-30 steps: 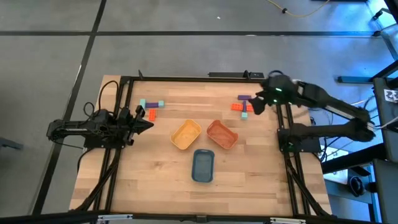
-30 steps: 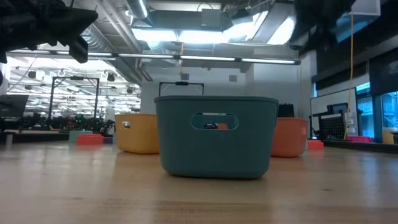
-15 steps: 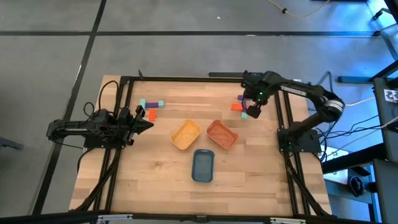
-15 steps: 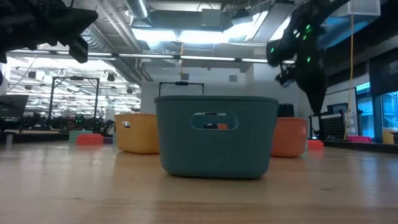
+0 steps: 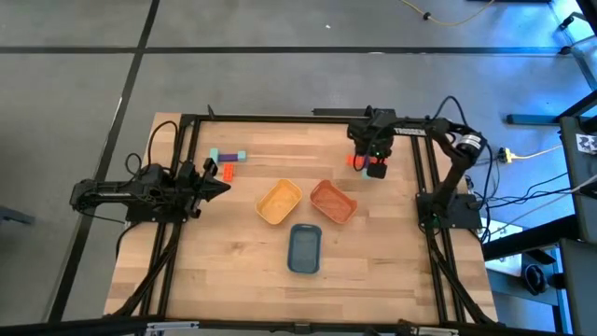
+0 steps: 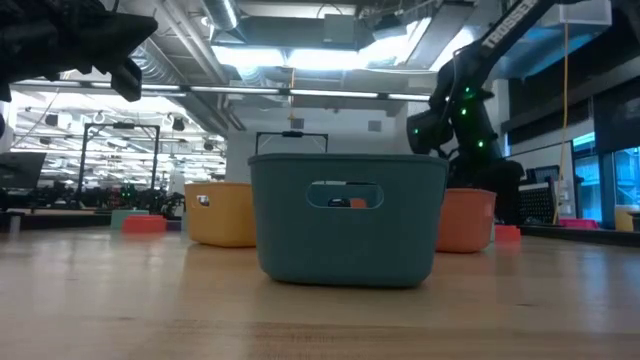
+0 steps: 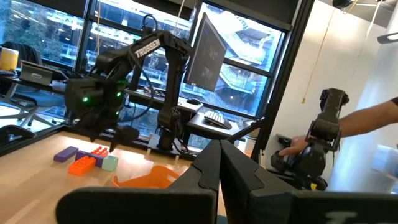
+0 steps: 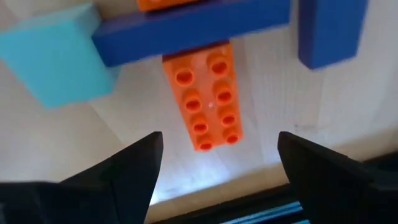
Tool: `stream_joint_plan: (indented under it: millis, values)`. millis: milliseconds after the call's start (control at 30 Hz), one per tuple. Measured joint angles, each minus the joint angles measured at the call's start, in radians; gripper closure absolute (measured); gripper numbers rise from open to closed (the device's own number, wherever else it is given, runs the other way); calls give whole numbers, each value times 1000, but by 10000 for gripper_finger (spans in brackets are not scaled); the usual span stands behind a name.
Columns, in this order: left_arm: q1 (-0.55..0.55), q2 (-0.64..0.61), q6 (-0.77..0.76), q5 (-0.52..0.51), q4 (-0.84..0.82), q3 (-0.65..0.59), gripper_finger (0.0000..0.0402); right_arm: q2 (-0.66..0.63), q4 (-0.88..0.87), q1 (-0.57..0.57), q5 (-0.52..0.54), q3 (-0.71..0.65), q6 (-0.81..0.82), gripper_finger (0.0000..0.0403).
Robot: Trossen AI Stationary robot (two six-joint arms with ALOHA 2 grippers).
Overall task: Sort & place blocks by color
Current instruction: Put the right orange studded block into the yellow bin
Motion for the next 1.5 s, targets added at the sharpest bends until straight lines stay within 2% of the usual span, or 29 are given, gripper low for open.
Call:
stream_joint_plan:
  millis: [333, 433, 700, 933, 1033, 1133, 1267, 1333, 1400, 1500]
  values:
    - [0, 0, 0, 0, 0, 0, 401, 79, 45, 0, 14, 0, -47, 83]
    - [0, 0, 0, 0, 0, 0, 401, 93, 50, 1, 22, 1, -49, 94]
    - [0, 0, 0, 0, 0, 0, 401, 97, 55, 1, 18, 1, -53, 153]
    - [0, 0, 0, 0, 0, 0, 401, 99, 22, 0, 37, 1, -32, 258]
    - [0, 0, 0, 0, 0, 0, 401, 85, -34, -1, 53, 0, -19, 261]
    - [0, 0, 0, 0, 0, 0, 401, 16, -79, 0, 59, 0, -4, 261]
    - [0, 0, 0, 0, 0, 0, 401, -147, -138, 0, 43, 0, 74, 261]
    - [0, 0, 0, 0, 0, 0, 401, -249, -150, 6, -24, 0, 153, 261]
    - [0, 0, 0, 0, 0, 0, 401, -360, -130, 24, -143, 0, 250, 261]
    - [0, 0, 0, 0, 0, 0, 401, -507, -32, 77, -295, 0, 415, 261]
